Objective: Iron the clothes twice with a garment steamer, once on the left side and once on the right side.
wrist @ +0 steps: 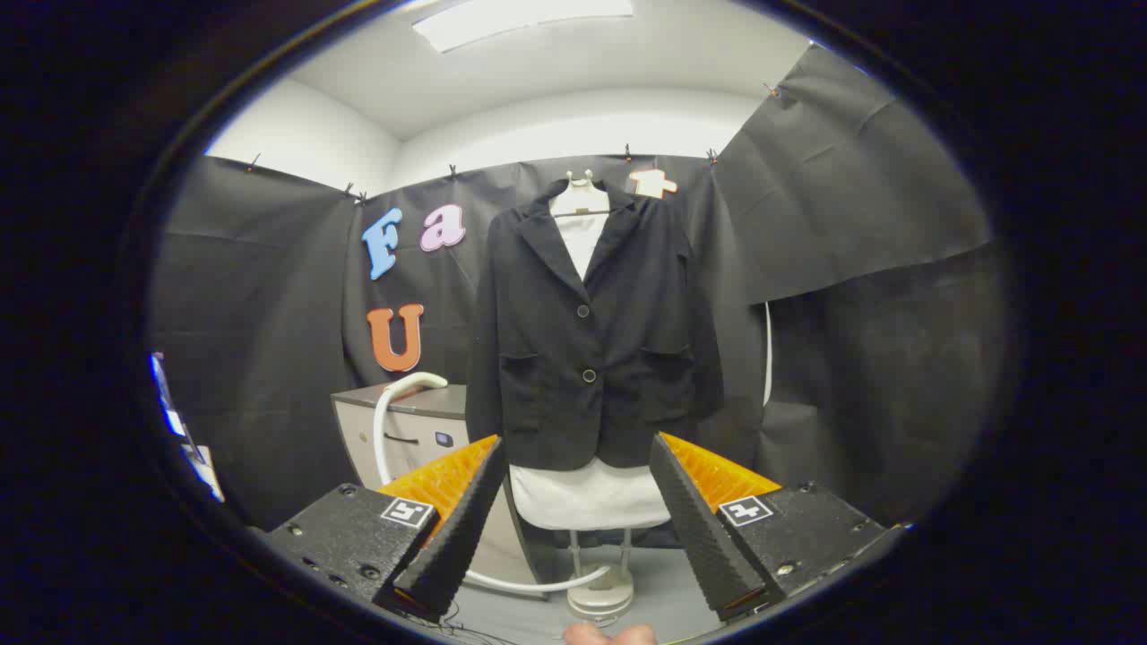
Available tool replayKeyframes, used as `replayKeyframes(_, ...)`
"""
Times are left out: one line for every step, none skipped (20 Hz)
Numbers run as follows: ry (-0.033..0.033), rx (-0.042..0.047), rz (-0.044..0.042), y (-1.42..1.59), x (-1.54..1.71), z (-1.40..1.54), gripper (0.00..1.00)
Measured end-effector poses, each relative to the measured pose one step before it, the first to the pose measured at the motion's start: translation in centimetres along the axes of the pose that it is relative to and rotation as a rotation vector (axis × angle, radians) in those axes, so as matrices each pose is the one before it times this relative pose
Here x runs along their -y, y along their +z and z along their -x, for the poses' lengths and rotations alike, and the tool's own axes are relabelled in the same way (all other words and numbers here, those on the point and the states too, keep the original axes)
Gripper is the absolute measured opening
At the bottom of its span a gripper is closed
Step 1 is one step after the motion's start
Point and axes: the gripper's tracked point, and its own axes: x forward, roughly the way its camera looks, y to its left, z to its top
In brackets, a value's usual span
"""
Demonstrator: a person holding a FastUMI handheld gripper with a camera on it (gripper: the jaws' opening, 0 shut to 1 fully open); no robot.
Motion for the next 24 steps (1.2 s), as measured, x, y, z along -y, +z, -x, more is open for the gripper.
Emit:
replayKeyframes(-0.00586, -0.00924, 0.00266, -0.291, 0.377, -0.158, 1.00)
replayKeyframes(0.00096, -0.00460, 0.00013, -0.119, 0.170, 0.065, 1.00)
replayKeyframes(0.00174, -0.00611, 0.00017, -0.152, -0.042, -0.101, 1.00)
replayKeyframes(0.00095, -0.00570, 0.00095, -0.190, -0.023, -0.131, 1.00)
replayKeyframes(0.00366, -0.00757, 0.00283, -0.191, -0.148, -0.091, 1.00)
replayKeyframes(0.00167, -0.00962, 0.00224, -0.274, -0.170, -0.073, 1.00)
replayKeyframes(0.00381, -0.00766, -0.00005, -0.240, -0.294, -0.071, 1.00)
replayKeyframes(-0.00253, -0.00621, -0.00070, -0.262, -0.222, -0.123, 1.00)
replayKeyframes(-0.00351, -0.00820, -0.00021, -0.268, -0.244, -0.103, 1.00)
replayKeyframes(-0.00511, -0.01041, 0.00257, -0.353, -0.240, -0.100, 1.00)
replayKeyframes(0.00079, -0.00268, 0.00304, -0.051, -0.435, -0.040, 1.00)
replayKeyframes(-0.00360, -0.00011, 0.00406, 0.014, -0.389, -0.220, 1.00)
replayKeyframes(0.00035, 0.00408, 0.00078, 0.119, -0.477, -0.119, 1.00)
replayKeyframes(-0.00688, 0.00366, 0.00127, 0.132, -0.421, -0.206, 1.00)
replayKeyframes(-0.00453, 0.00371, -0.00142, 0.154, -0.436, -0.131, 1.00)
replayKeyframes(-0.00350, -0.00085, -0.00525, 0.038, -0.609, -0.115, 1.00)
replayKeyframes(-0.00195, -0.00638, -0.01364, 0.091, -0.702, -0.172, 1.00)
replayKeyframes(0.00152, -0.00224, -0.01686, 0.286, -0.859, -0.221, 1.00)
replayKeyframes(0.00285, 0.00034, -0.01165, 0.524, -0.906, -0.369, 1.00)
replayKeyframes(0.00303, 0.00511, -0.00284, 0.673, -1.025, -0.445, 1.00)
replayKeyframes(-0.00248, 0.01344, 0.00365, 0.886, -0.953, -0.316, 1.00)
replayKeyframes(0.00158, 0.01495, 0.00614, 0.965, -1.082, -0.293, 1.00)
replayKeyframes(0.00552, 0.00439, 0.00868, 0.706, -1.267, -0.474, 1.00)
replayKeyframes(0.01044, 0.00080, 0.01094, 0.457, -1.583, -0.375, 1.00)
